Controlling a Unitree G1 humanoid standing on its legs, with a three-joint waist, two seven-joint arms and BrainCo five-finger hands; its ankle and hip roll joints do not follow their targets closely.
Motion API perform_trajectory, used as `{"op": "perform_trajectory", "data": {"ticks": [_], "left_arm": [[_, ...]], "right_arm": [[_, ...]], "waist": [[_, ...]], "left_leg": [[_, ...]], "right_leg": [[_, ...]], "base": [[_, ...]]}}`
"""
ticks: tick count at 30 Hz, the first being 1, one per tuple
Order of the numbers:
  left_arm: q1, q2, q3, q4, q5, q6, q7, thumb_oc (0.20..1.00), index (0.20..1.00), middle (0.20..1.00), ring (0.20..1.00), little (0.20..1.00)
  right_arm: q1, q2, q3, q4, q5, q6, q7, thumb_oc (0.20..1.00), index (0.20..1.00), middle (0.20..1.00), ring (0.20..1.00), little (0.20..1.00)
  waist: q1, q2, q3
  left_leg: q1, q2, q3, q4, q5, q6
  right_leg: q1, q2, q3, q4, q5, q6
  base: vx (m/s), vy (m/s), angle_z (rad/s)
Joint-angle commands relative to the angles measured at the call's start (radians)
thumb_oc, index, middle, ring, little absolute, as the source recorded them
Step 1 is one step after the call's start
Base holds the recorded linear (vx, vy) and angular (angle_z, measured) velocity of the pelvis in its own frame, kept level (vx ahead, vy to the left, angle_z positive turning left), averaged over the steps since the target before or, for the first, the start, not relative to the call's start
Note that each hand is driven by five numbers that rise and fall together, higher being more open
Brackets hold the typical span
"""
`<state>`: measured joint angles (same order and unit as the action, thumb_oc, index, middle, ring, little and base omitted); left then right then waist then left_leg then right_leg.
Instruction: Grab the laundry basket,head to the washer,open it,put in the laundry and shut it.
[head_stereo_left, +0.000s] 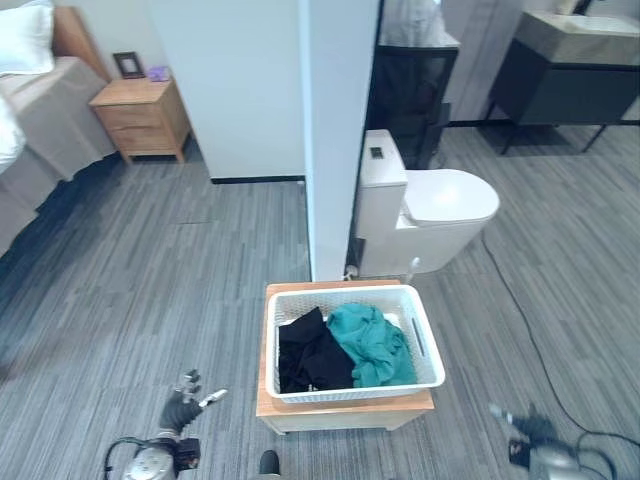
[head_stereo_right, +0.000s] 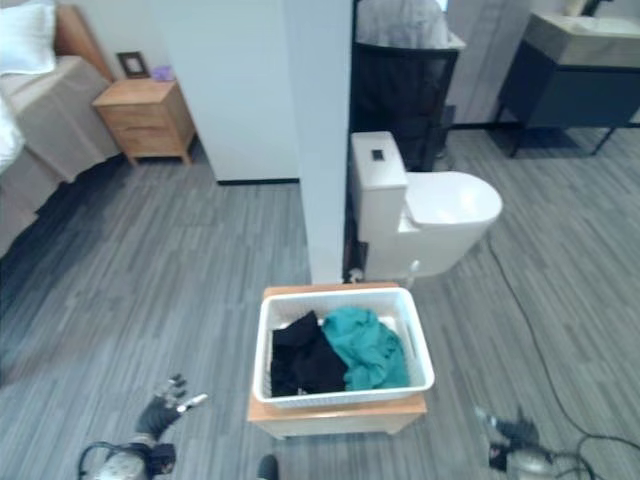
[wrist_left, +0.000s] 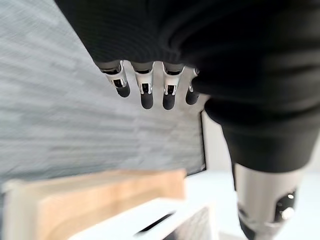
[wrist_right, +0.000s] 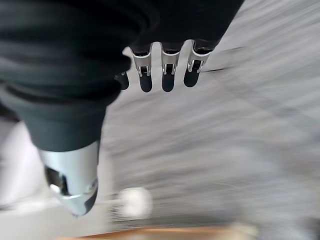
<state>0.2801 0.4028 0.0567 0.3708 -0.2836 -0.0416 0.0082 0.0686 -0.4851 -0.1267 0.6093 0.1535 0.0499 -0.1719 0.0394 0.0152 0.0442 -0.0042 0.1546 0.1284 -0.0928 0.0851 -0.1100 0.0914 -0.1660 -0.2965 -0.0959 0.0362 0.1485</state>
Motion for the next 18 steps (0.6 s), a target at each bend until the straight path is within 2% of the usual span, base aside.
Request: {"op": "perform_trajectory", "data": {"ticks": [1,5,6,10,14,15,18], "left_arm": [[-0.094,0.061,-0.026,0.048,0.090,-0.001,-0.021,1.000,1.000,1.000,1.000,1.000],[-0.226,0.083,-0.119,0.162,0.086,0.028,-0.028,1.000,1.000,1.000,1.000,1.000],[-0.314,0.080,-0.189,0.264,0.052,0.044,-0.030,1.000,1.000,1.000,1.000,1.000],[-0.491,0.093,-0.254,0.429,0.065,0.059,0.003,1.000,1.000,1.000,1.000,1.000],[-0.492,0.093,-0.254,0.430,0.065,0.059,0.003,1.000,1.000,1.000,1.000,1.000],[-0.816,0.101,-0.320,0.638,0.086,0.072,0.092,1.000,1.000,1.000,1.000,1.000],[-1.005,0.124,-0.377,0.883,0.079,0.034,0.121,1.000,1.000,1.000,1.000,1.000]], "right_arm": [[-0.102,-0.059,-0.013,0.053,-0.094,-0.030,-0.003,1.000,1.000,1.000,1.000,1.000],[-0.189,-0.081,0.068,0.091,-0.070,-0.011,0.068,1.000,1.000,1.000,1.000,1.000],[-0.298,-0.116,0.156,0.187,-0.053,0.007,0.108,1.000,1.000,1.000,1.000,1.000],[-0.496,-0.112,0.303,0.287,-0.056,0.026,0.148,1.000,1.000,1.000,1.000,1.000],[-0.497,-0.112,0.303,0.287,-0.056,0.025,0.148,1.000,1.000,1.000,1.000,1.000],[-0.710,-0.062,0.433,0.311,-0.071,0.048,0.128,1.000,1.000,1.000,1.000,1.000],[-0.799,-0.053,0.486,0.370,-0.048,0.033,0.123,1.000,1.000,1.000,1.000,1.000]], "waist": [[0.022,-0.010,-0.031],[0.015,-0.011,-0.042],[0.014,-0.014,-0.040],[0.004,-0.020,-0.004],[0.004,-0.019,-0.003],[-0.006,-0.039,0.120],[-0.014,-0.052,0.166]], "left_leg": [[-0.030,0.035,-0.034,0.072,-0.043,-0.004],[-0.019,0.036,-0.031,0.051,-0.035,-0.006],[-0.021,0.041,-0.028,0.047,-0.028,-0.008],[-0.049,0.054,-0.021,0.043,-0.017,-0.013],[-0.049,0.054,-0.021,0.043,-0.017,-0.013],[-0.153,0.069,-0.033,0.058,0.018,-0.020],[-0.196,0.067,-0.038,0.057,0.044,-0.021]], "right_leg": [[-0.026,-0.056,-0.022,0.030,0.012,0.027],[-0.024,-0.049,-0.016,0.028,0.004,0.022],[-0.030,-0.043,-0.014,0.028,0.006,0.020],[-0.072,-0.033,-0.001,0.027,0.019,0.019],[-0.073,-0.033,-0.001,0.027,0.019,0.019],[-0.186,-0.025,0.022,0.049,0.044,0.015],[-0.233,-0.029,0.023,0.060,0.057,0.014]], "base": [[0.04,0.029,-0.27],[0.03,0.019,-0.04],[0.00,0.000,0.00],[-0.08,-0.011,-0.05],[-0.14,-0.029,-0.01],[-0.57,-0.106,0.02],[-0.30,-0.058,-0.05]]}}
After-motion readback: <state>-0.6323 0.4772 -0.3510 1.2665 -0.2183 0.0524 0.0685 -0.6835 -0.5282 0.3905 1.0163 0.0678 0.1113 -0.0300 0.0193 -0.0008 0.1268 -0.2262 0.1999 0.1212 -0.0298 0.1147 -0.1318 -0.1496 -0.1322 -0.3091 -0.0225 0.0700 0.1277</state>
